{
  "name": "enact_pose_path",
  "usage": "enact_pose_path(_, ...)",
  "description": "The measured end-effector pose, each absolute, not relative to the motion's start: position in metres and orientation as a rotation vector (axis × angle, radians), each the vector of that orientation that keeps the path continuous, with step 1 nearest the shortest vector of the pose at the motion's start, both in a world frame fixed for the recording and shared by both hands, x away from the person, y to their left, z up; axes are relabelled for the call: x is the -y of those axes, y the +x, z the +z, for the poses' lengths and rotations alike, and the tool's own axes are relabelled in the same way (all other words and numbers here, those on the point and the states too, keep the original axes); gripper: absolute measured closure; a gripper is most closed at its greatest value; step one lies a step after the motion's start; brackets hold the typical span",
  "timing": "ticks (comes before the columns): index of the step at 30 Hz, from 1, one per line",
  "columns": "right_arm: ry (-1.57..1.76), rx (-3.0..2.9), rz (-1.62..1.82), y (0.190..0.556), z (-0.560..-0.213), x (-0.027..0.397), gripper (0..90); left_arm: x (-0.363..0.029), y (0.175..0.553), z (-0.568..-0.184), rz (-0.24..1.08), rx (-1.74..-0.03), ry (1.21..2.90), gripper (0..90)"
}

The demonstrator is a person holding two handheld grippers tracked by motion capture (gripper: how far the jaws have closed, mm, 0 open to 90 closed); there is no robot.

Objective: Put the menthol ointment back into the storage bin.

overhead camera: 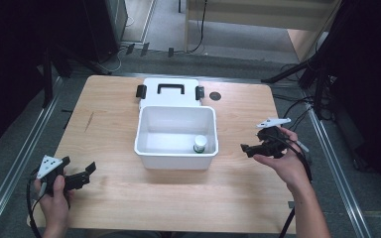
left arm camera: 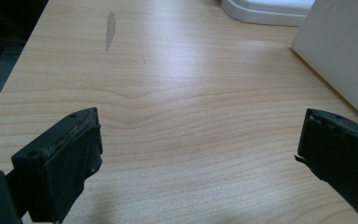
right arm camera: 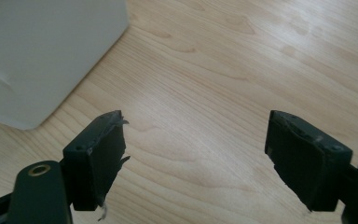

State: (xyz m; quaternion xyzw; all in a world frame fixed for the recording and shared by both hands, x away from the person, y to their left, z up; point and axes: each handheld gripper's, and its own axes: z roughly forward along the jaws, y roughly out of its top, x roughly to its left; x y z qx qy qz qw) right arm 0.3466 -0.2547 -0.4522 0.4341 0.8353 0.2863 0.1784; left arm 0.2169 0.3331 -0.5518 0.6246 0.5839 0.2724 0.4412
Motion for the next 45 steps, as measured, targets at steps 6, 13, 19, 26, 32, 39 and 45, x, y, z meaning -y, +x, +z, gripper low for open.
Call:
enact_pose_path(6, 1.281, -2.260, 0.857, 0.334, -0.468, 0.268, 20.2, -0.333, 0.217, -0.552, 0.674, -1.450, 1.551, 0.3)
enact_pose_path(13, 1.356, -2.125, 0.950, 0.319, -0.486, 0.286, 20.4, -0.333, 0.217, -0.552, 0.673, -1.451, 1.551, 0.3)
enact_pose_path(19, 1.347, -2.046, 1.004, 0.306, -0.498, 0.299, 20.4, -0.334, 0.217, -0.552, 0.672, -1.451, 1.550, 0.3)
enact_pose_path(26, 1.456, -1.931, 1.072, 0.291, -0.512, 0.318, 16.7, -0.333, 0.217, -0.552, 0.673, -1.452, 1.550, 0.3)
enact_pose_path(32, 1.492, -1.865, 1.096, 0.279, -0.523, 0.329, 16.4, -0.333, 0.217, -0.552, 0.673, -1.452, 1.551, 0.3)
enact_pose_path(39, 1.493, -1.815, 1.116, 0.263, -0.530, 0.341, 15.2, -0.333, 0.217, -0.552, 0.674, -1.454, 1.546, 0.3)
enact_pose_path(45, 1.496, -1.783, 1.120, 0.248, -0.536, 0.349, 15.1, -0.333, 0.217, -0.552, 0.674, -1.454, 1.546, 0.3)
